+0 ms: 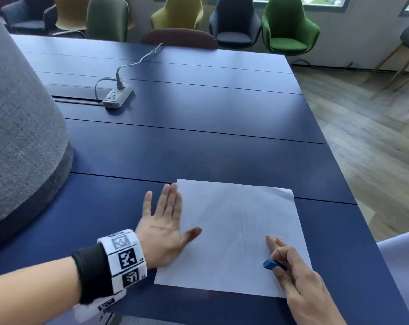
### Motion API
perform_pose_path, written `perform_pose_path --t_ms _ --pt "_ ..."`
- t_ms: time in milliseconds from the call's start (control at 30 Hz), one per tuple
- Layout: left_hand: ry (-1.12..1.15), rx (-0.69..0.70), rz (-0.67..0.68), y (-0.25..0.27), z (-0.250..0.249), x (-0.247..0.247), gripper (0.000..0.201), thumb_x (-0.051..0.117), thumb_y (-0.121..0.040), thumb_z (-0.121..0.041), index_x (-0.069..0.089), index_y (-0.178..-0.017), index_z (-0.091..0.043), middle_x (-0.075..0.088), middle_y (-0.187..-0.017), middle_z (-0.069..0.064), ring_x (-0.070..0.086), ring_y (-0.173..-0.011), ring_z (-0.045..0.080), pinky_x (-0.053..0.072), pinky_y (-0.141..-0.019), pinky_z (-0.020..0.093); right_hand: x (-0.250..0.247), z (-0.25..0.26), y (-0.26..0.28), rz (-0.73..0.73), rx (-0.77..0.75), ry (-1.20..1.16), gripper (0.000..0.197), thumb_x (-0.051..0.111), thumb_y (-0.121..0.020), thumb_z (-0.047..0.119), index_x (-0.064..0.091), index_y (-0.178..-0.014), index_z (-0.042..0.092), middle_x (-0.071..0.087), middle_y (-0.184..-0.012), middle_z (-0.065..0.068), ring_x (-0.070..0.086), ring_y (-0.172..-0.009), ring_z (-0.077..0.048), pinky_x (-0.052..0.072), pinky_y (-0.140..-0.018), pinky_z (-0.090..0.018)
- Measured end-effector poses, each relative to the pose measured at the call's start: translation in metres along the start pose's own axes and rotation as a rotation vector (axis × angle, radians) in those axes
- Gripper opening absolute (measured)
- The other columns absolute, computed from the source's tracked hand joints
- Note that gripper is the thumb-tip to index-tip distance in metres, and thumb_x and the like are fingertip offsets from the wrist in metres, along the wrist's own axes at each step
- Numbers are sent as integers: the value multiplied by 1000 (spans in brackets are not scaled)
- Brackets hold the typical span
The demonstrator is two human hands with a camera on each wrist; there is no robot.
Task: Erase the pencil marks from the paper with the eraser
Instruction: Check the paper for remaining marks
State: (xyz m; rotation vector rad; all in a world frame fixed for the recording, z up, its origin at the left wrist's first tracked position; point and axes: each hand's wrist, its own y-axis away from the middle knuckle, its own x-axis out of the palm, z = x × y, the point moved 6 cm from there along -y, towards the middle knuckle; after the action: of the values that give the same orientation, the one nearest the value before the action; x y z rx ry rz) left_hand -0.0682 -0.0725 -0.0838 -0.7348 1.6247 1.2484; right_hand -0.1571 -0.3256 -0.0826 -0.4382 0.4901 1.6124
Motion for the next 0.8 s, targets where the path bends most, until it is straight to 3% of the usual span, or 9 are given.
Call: perform_pose_path --t_ms 167,300,367,433,500,633,667,733,800 --pt "23 300 34 -9 -80 -12 104 -19 -63 -78 -26 -148 -17 -41 -150 -3 -40 -137 11 -22 -115 44 0 0 0 -1 9 30 40 52 -92 -1 46 -85 38 42 -124 50 25 -128 24 22 -90 9" --pt "-19 348 44 -52 -107 -23 94 -4 -80 -74 -18 -152 -16 -30 -157 -3 -30 -142 10 -17 -117 45 -2 2 -1 2 14 28 40 53 -92 1 47 -85 39 44 -122 50 26 -127 26 21 -89 9" --pt "-52 363 82 -62 -102 -20 84 10 -93 -68 -17 -153 -16 -28 -158 -1 -29 -143 11 -16 -117 45 -1 2 -1 11 13 23 40 53 -92 1 46 -85 40 42 -122 52 25 -127 26 21 -90 9" --pt "-57 333 88 -60 -86 -16 82 15 -96 -65 -19 -152 -15 -30 -157 1 -30 -143 12 -17 -117 46 -1 2 -1 12 15 9 41 52 -92 0 46 -84 40 41 -121 54 25 -128 25 21 -92 8" --pt "-21 196 101 -50 -58 -11 83 13 -96 -65 -23 -150 -13 -36 -154 2 -33 -141 13 -18 -116 45 -1 1 0 10 25 -12 42 51 -92 -2 47 -84 39 45 -121 50 25 -128 25 22 -91 8" --pt "181 -218 126 -32 -5 -11 93 -2 -86 -73 -33 -143 -6 -45 -148 6 -40 -137 18 -20 -115 48 0 0 0 14 36 -46 41 50 -93 -2 48 -85 38 50 -127 36 24 -129 25 22 -92 7" --pt "204 -204 111 -29 -7 -12 98 -12 -77 -79 -37 -139 -8 -48 -146 6 -43 -135 19 -20 -115 48 0 0 1 13 35 -48 40 50 -93 -2 48 -85 38 51 -127 36 24 -129 24 22 -93 7" --pt "157 6 69 -19 -36 -12 107 -31 -53 -83 -42 -135 -16 -53 -141 2 -48 -131 17 -22 -114 45 -2 -1 0 4 30 -45 39 51 -93 -1 48 -86 38 51 -124 41 25 -129 24 22 -93 7" --pt "115 242 101 -7 -75 -2 106 -31 -54 -81 -38 -141 -21 -51 -143 -2 -48 -130 13 -22 -115 43 -2 0 0 11 29 -39 38 52 -93 1 48 -86 38 45 -123 48 25 -128 25 22 -93 7"
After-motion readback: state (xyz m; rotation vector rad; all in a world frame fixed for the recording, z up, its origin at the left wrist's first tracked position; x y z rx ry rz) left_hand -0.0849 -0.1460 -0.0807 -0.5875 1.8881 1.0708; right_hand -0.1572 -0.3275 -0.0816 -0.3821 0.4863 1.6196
